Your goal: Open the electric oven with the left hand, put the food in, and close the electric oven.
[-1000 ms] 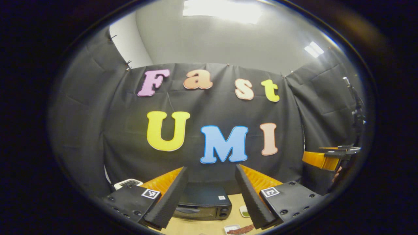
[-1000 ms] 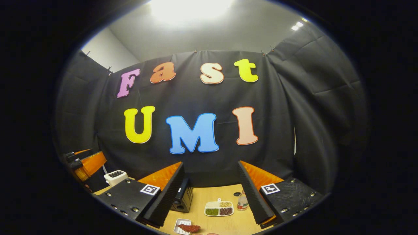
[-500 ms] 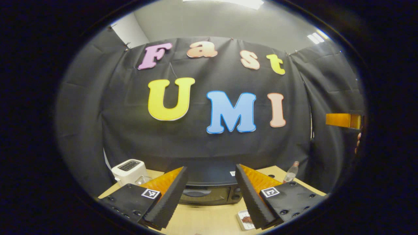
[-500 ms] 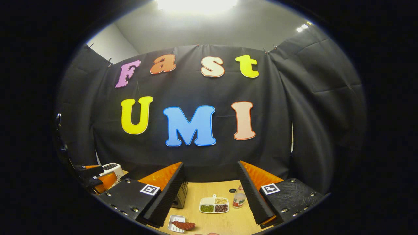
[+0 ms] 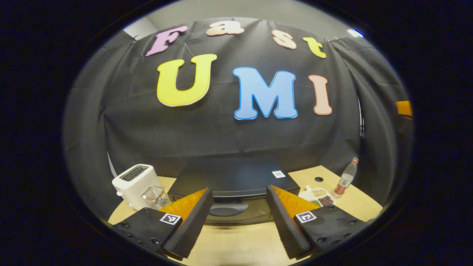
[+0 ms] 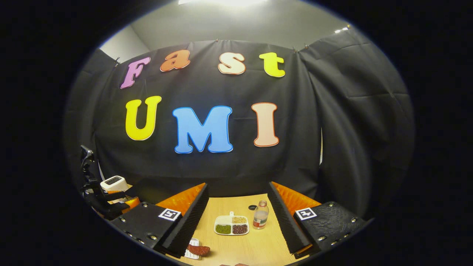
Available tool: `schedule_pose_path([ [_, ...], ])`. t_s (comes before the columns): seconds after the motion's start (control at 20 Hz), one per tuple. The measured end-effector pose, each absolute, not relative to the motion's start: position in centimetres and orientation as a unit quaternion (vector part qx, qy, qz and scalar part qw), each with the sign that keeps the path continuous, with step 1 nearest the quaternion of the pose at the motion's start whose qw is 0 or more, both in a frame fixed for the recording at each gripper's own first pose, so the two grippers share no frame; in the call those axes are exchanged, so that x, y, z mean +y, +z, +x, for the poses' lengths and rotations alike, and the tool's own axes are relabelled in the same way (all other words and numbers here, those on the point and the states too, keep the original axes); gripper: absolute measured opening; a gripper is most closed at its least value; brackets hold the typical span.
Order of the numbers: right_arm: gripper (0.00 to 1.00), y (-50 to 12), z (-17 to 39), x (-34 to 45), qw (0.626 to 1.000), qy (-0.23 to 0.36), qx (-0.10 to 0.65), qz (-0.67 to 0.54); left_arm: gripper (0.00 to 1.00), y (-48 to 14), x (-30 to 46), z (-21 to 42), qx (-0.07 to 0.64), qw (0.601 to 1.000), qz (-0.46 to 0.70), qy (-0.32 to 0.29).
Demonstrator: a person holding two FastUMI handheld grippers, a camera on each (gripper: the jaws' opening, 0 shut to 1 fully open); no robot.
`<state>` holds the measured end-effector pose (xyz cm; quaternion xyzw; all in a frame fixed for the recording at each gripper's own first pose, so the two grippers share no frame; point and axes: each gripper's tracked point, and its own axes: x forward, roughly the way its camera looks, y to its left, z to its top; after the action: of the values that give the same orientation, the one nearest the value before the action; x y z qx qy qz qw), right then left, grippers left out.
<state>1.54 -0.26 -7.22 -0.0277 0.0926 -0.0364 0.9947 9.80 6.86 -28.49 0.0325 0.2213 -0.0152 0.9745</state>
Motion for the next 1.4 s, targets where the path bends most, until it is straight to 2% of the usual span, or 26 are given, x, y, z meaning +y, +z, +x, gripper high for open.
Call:
schedule_pose_path([
  [0.2,0.97,-7.3,2.1,-0.4,0.994,-0.044,0.095,-0.036,0.94,-31.9,8.1,12.1,0.25,0.968,0.032,-0.011],
  [0.25,0.97,-7.4,2.2,-0.6,0.993,-0.047,0.096,-0.039,1.0,-32.9,8.3,12.5,0.259,0.965,0.03,-0.008],
  [0.3,0.97,-7.4,2.2,-0.7,0.993,-0.049,0.097,-0.041,0.94,-33.9,8.7,12.9,0.268,0.963,0.027,-0.003],
  [0.45,0.97,-7.3,2.2,-1.2,0.993,-0.059,0.098,-0.042,0.99,-35.7,9.9,13.6,0.286,0.958,0.03,0.013],
  [0.55,0.97,-7.4,2.1,-1.2,0.992,-0.061,0.1,-0.044,0.97,-36.3,10.1,14.1,0.289,0.957,0.029,0.012],
  [0.6,0.97,-7.4,2.2,-1.1,0.992,-0.062,0.101,-0.047,1.0,-36.5,9.9,14.5,0.293,0.956,0.029,0.008],
  [0.65,0.97,-7.5,2.1,-1.2,0.992,-0.062,0.101,-0.049,1.0,-36.9,9.9,14.7,0.297,0.954,0.033,0.006],
  [0.7,0.97,-7.5,2.2,-1.1,0.992,-0.062,0.101,-0.05,0.94,-37.1,10.1,14.8,0.299,0.954,0.036,0.008],
  [0.8,0.97,-7.4,2.3,-0.6,0.992,-0.059,0.102,-0.05,0.99,-37.3,10.3,14.7,0.298,0.954,0.033,0.015],
  [0.85,0.97,-7.5,2.3,-0.4,0.992,-0.058,0.102,-0.051,0.96,-37.2,10.2,14.7,0.299,0.953,0.034,0.018],
  [1.05,0.97,-7.6,2.0,0.3,0.992,-0.053,0.101,-0.052,0.96,-37.4,10.3,14.4,0.303,0.952,0.04,0.02],
  [1.2,0.97,-7.7,1.8,0.6,0.992,-0.049,0.1,-0.052,1.0,-37.2,10.2,13.4,0.307,0.951,0.041,0.017],
  [1.3,0.97,-7.9,1.8,0.7,0.992,-0.046,0.102,-0.05,0.93,-37.2,10.1,12.2,0.31,0.95,0.039,0.017],
  [1.4,0.97,-7.8,1.8,0.9,0.993,-0.043,0.102,-0.048,0.96,-37.4,10.1,11.1,0.316,0.948,0.035,0.018],
])
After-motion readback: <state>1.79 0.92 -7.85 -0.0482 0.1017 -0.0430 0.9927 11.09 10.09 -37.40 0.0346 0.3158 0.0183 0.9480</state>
